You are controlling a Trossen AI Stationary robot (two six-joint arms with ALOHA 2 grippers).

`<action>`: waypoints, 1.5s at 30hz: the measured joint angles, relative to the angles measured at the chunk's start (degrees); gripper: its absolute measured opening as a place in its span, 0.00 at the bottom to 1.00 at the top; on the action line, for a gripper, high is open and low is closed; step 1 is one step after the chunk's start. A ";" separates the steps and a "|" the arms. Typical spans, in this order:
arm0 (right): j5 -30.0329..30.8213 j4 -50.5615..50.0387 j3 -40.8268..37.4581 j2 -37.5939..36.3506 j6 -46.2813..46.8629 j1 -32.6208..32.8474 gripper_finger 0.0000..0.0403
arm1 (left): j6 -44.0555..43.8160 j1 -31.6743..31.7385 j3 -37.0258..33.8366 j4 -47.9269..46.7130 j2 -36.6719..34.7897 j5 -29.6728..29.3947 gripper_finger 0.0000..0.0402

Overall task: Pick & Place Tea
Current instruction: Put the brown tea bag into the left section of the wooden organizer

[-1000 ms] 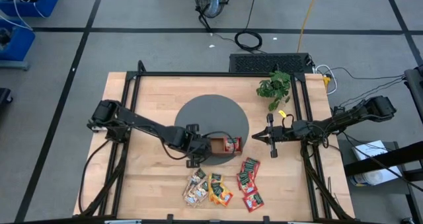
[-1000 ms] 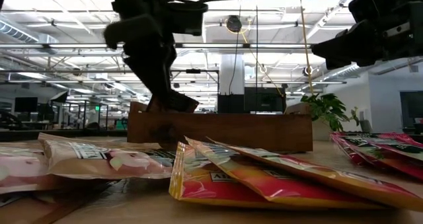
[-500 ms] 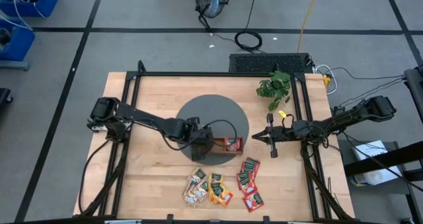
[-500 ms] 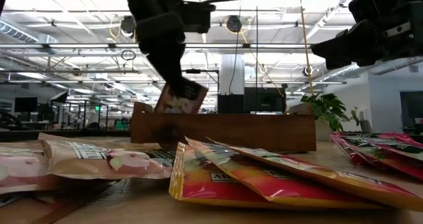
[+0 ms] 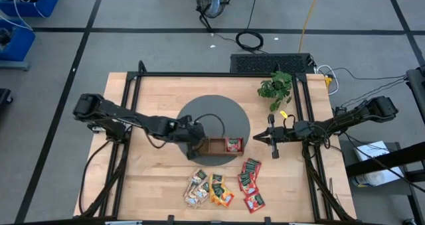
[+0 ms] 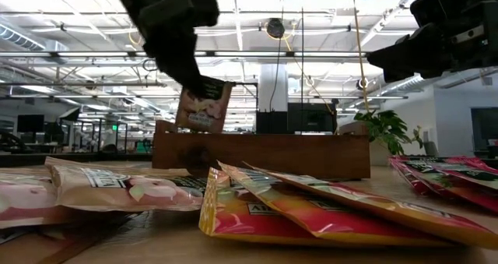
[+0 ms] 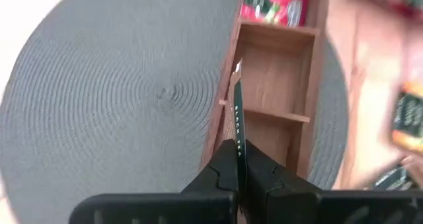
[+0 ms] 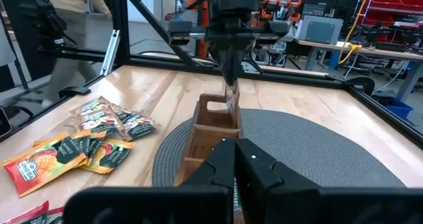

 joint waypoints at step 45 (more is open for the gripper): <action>0.17 1.31 0.00 -0.11 -0.61 -0.02 0.00 | 1.32 0.42 -10.04 12.69 0.41 4.27 0.06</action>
